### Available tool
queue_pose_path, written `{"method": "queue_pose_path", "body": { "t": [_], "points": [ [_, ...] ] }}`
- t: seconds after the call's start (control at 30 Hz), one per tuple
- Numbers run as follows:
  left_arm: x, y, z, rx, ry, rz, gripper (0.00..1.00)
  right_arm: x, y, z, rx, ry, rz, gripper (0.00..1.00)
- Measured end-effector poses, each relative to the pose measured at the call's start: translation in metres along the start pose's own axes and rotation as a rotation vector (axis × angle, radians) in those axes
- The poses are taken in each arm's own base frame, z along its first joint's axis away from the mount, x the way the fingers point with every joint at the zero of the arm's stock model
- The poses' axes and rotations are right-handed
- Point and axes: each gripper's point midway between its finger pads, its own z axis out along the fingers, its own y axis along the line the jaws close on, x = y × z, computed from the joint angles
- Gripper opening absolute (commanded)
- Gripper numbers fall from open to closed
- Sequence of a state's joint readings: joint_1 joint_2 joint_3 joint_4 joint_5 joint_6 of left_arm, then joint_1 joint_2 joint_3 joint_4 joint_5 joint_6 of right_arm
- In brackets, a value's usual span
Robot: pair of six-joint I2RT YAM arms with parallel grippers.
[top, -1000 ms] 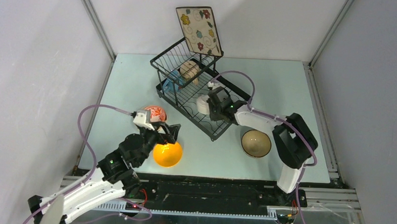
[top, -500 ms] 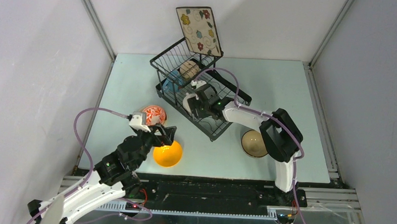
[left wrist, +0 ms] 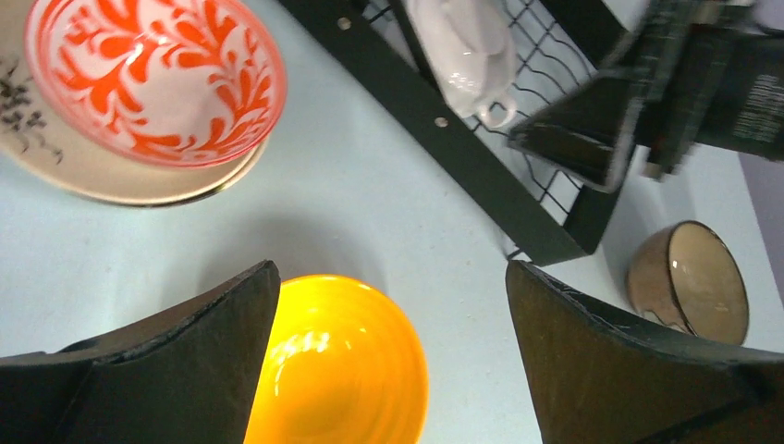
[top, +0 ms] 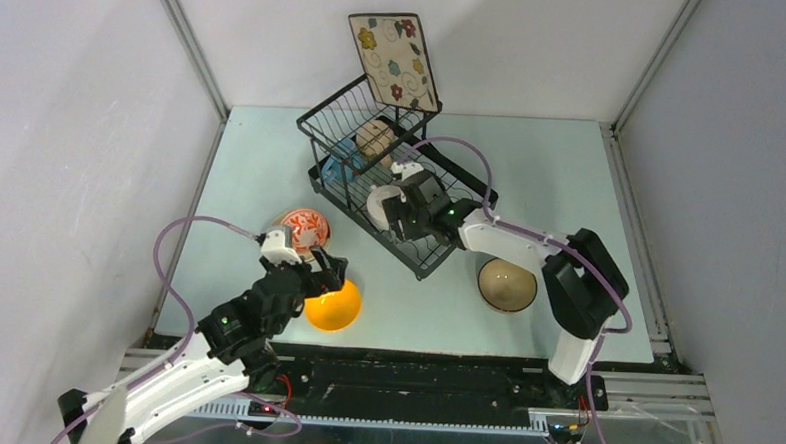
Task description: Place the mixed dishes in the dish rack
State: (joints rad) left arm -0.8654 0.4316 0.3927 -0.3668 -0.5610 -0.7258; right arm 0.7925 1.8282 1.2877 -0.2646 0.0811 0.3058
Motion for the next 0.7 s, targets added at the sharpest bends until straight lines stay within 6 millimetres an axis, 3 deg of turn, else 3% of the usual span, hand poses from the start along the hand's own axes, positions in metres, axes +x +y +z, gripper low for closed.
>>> {"method": "queue_pose_path", "body": {
  "t": [0.17, 0.27, 0.5, 0.7],
  "points": [
    [0.009, 0.022, -0.001, -0.098, 0.015, -0.067, 0.94, -0.007, -0.01, -0.021, 0.022, -0.061, 0.041, 0.57],
    [0.018, 0.032, -0.002, -0.122, 0.026, -0.094, 0.93, -0.008, -0.03, -0.023, 0.068, -0.084, 0.129, 0.51],
    [0.032, 0.043, -0.001, -0.162, 0.057, -0.116, 0.9, -0.006, -0.078, -0.014, 0.166, -0.112, 0.373, 0.43],
    [0.027, 0.04, 0.001, -0.145, 0.037, -0.122, 0.9, -0.003, -0.069, 0.017, 0.136, -0.103, 0.49, 0.43]
  ]
}}
